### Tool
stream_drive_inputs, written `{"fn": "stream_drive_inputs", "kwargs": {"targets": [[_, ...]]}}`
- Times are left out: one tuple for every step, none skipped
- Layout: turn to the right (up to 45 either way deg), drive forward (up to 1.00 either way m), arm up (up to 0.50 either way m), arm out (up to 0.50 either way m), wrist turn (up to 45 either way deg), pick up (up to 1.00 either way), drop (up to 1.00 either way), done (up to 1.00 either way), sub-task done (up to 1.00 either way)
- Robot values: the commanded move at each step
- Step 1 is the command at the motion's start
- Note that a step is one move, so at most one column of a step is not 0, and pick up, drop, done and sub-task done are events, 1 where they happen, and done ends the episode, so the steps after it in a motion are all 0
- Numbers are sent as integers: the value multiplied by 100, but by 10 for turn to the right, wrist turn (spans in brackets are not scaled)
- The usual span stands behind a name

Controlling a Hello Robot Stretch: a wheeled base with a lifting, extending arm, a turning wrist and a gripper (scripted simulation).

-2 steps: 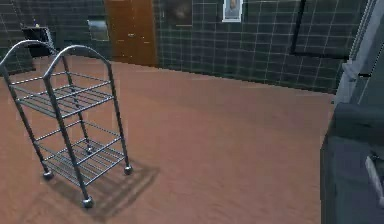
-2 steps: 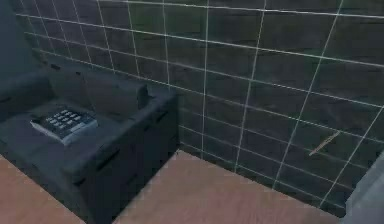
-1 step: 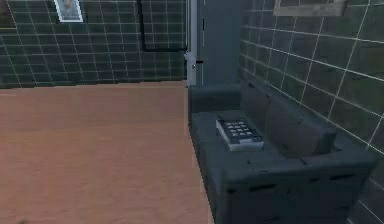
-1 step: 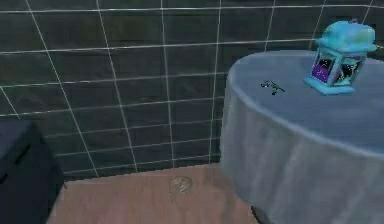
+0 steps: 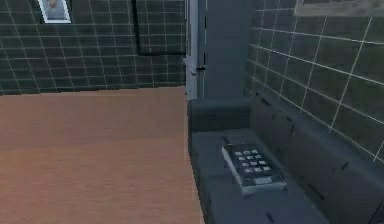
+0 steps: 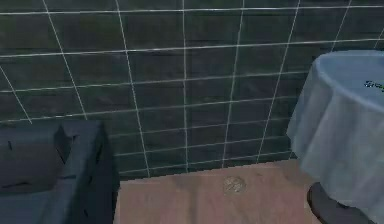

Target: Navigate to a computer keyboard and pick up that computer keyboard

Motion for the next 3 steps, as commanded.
{"fn": "stream_drive_inputs", "kwargs": {"targets": [[-450,0,0,0,0,0,0,0,0],[-210,0,0,0,0,0,0,0,0],[450,0,0,0,0,0,0,0,0]]}}
